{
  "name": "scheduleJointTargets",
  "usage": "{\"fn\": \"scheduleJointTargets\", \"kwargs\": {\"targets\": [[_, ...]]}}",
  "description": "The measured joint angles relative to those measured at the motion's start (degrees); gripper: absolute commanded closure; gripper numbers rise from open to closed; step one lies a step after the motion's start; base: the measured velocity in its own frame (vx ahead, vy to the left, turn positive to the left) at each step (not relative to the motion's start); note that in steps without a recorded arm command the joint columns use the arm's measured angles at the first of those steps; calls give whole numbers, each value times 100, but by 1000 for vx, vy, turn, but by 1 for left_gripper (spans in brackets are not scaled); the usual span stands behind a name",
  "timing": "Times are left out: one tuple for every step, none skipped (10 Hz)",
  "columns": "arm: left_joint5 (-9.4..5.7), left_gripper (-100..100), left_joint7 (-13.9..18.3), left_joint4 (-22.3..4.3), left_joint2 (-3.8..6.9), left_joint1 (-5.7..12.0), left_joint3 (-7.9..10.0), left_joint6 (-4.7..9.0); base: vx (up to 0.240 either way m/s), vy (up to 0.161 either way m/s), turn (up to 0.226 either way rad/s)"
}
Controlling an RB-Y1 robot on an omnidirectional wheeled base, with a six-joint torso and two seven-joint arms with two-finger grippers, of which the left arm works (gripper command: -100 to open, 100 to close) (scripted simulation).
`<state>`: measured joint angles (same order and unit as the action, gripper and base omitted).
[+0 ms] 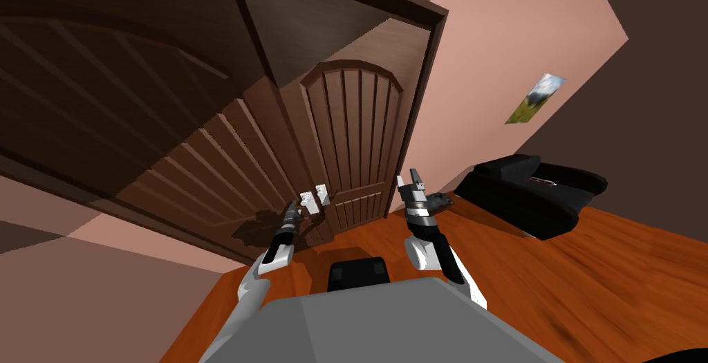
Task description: Pull the door open
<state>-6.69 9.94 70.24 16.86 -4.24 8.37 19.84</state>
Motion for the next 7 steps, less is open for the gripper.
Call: {"fn": "scheduleJointTargets", "kwargs": {"targets": [[2, 100, -4, 1, -8, 16, -9, 3, -12, 6, 39], [0, 100, -2, 6, -2, 13, -3, 5, -30, 25, 1], [-3, 100, 1, 26, 13, 34, 15, 21, -36, 19, -6], [-2, 100, 1, 18, 11, 24, 12, 15, -29, 11, 4], [-1, 100, 1, 8, 5, 10, 5, 8, -17, 3, 3], [0, 100, 0, 2, 2, 2, 2, 2, 0, 0, 0], [0, -100, 0, 0, 1, 0, 1, 0, -130, 36, 89]]}}
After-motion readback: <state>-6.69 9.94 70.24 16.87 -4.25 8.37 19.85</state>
